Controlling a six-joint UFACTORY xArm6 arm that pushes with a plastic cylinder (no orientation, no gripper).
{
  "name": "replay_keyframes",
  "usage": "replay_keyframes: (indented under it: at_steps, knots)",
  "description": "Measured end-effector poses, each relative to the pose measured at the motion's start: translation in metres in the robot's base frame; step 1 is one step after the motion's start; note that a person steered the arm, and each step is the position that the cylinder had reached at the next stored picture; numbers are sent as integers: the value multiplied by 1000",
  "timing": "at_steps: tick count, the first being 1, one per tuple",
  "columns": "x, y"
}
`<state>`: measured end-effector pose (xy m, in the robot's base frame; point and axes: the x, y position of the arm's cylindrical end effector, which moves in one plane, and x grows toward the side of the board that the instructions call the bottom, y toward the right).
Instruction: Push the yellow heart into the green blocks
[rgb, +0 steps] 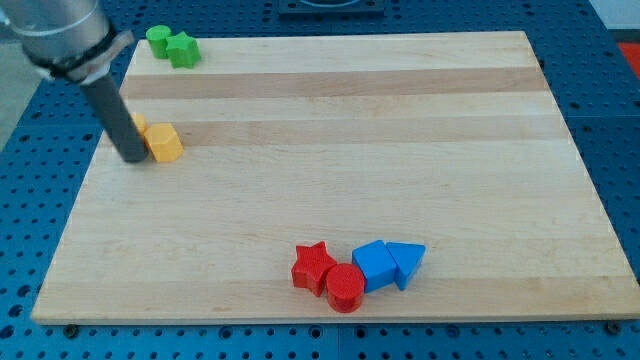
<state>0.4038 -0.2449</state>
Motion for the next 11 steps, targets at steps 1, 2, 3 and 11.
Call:
replay_keyframes:
  at_steps: [1, 2, 3, 11]
  knots:
    - [-68, -1]
    - [-117, -4]
    - [-111, -4]
    - [-136, -29]
